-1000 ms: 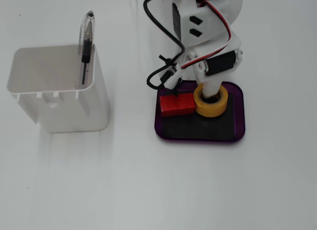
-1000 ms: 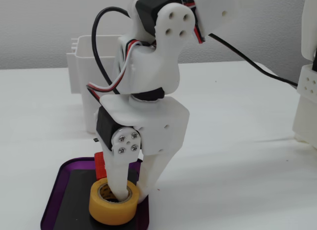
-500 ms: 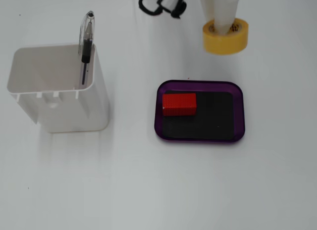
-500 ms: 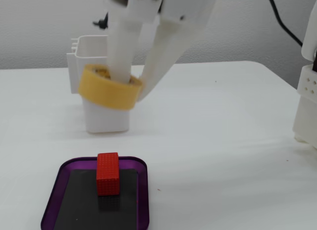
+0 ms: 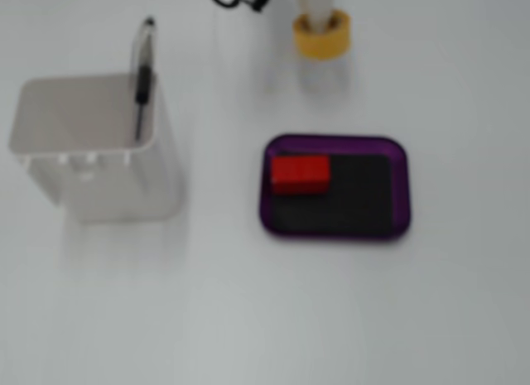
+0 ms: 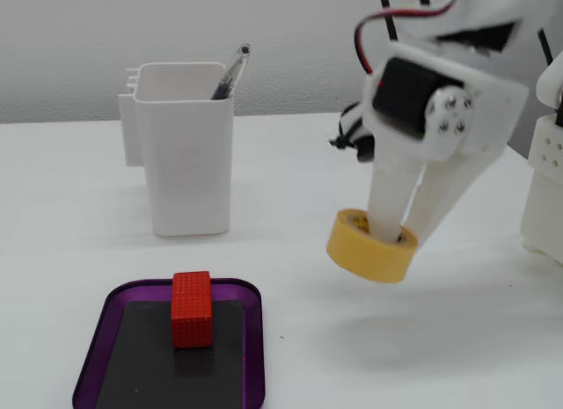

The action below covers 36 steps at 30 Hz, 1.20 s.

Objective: Remove the yellow tape from the box.

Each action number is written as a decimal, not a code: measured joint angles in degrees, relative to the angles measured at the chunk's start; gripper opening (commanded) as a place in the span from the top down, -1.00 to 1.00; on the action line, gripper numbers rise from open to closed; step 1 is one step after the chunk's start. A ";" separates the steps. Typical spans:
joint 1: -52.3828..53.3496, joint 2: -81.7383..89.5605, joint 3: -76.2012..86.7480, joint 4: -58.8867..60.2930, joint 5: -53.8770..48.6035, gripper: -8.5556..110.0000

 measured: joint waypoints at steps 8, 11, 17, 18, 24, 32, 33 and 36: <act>8.17 0.62 13.27 -14.68 -2.64 0.86; 9.23 -2.37 13.36 -16.17 -2.72 0.81; 9.49 -7.73 11.25 -16.35 -2.72 0.63; 9.58 -8.00 11.07 -16.35 -2.72 0.61; 9.84 -4.66 6.33 -8.26 -2.81 0.58; 9.93 19.60 -8.09 13.97 -2.81 0.58; 9.93 23.73 -8.70 15.29 -2.81 0.58; 9.67 37.44 -7.12 17.14 -2.81 0.58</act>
